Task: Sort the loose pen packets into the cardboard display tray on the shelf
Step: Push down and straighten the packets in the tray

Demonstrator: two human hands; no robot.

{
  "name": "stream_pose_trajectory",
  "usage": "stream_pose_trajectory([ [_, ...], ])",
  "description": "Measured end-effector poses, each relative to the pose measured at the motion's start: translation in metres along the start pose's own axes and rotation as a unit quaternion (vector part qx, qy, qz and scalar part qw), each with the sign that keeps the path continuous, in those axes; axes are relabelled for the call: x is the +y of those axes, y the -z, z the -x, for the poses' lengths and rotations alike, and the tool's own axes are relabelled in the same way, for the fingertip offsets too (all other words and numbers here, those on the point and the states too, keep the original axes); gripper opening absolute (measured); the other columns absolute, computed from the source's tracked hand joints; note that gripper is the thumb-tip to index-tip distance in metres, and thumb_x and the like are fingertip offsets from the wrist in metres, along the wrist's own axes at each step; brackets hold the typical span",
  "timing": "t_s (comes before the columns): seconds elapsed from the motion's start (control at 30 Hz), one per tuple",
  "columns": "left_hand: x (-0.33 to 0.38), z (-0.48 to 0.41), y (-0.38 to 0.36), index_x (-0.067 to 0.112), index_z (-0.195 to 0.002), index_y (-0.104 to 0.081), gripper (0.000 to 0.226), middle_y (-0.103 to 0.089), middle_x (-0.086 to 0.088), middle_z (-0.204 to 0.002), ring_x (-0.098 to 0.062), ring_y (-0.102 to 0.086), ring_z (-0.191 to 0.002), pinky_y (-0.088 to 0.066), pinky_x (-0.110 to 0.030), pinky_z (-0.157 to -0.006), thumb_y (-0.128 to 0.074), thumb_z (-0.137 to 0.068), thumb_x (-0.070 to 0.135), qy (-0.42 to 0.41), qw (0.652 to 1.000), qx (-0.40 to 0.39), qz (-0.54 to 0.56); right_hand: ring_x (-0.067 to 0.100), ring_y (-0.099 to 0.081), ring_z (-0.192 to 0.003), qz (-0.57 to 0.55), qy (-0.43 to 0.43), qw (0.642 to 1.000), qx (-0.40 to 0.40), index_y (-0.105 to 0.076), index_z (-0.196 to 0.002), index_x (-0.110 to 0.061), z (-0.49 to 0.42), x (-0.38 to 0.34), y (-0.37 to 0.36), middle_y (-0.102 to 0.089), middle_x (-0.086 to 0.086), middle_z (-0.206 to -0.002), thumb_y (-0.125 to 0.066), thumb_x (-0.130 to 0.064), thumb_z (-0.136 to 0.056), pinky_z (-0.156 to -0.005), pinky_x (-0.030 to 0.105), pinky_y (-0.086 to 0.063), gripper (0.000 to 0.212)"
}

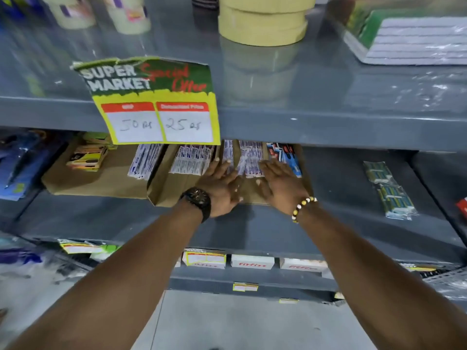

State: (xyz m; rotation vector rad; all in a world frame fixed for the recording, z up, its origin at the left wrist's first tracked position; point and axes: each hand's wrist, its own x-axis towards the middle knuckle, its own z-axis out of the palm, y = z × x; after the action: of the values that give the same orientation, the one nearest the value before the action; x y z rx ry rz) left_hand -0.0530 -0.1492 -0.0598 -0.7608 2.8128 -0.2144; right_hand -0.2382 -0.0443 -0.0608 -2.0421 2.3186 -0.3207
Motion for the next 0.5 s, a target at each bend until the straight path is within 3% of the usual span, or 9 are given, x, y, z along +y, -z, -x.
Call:
stream_pose_trajectory([
  [0.13,-0.006,-0.019,0.006,0.021,-0.156,-0.023,0.062,-0.015,-0.001,-0.167,-0.032,0.006,-0.153,0.016,-0.054,-0.118,-0.024,-0.101,0.050,-0.006,0.996,-0.087,-0.021,0.035,-0.037,-0.138,0.037,0.051,0.996,-0.058,-0.050,-0.138,-0.011,-0.036,0.003,-0.008,-0.053,0.009,-0.142,-0.032,-0.037,-0.092,-0.116,0.046,-0.026,0.055],
  [0.23,-0.009,-0.021,0.002,0.025,-0.153,-0.030,0.056,-0.018,0.000,-0.166,-0.031,0.002,-0.153,0.010,-0.056,-0.120,-0.027,-0.101,0.046,-0.014,0.991,-0.131,-0.035,0.034,-0.030,-0.142,0.074,0.078,0.989,-0.099,-0.051,-0.136,-0.016,-0.047,0.000,-0.016,-0.052,0.002,-0.144,-0.040,-0.029,-0.096,-0.116,0.045,-0.020,0.044],
  [0.37,-0.012,-0.020,-0.004,0.027,-0.148,-0.039,0.048,-0.024,-0.001,-0.164,-0.030,-0.004,-0.153,0.011,-0.055,-0.119,-0.031,-0.103,0.041,-0.032,0.994,-0.100,-0.013,0.031,-0.017,-0.148,0.100,0.091,0.981,-0.139,-0.043,-0.144,-0.022,-0.057,-0.009,-0.017,-0.041,-0.006,-0.153,-0.035,-0.029,-0.097,-0.119,0.047,-0.009,0.048],
  [0.5,-0.011,-0.021,-0.001,0.022,-0.152,-0.032,0.057,-0.026,0.002,-0.163,-0.032,-0.006,-0.152,0.007,-0.058,-0.119,-0.025,-0.102,0.049,-0.025,0.996,-0.088,-0.022,0.026,-0.010,-0.150,0.117,0.084,0.974,-0.177,-0.044,-0.144,-0.026,-0.066,-0.011,-0.019,-0.039,-0.011,-0.153,-0.031,-0.030,-0.099,-0.120,0.047,-0.002,0.047],
])
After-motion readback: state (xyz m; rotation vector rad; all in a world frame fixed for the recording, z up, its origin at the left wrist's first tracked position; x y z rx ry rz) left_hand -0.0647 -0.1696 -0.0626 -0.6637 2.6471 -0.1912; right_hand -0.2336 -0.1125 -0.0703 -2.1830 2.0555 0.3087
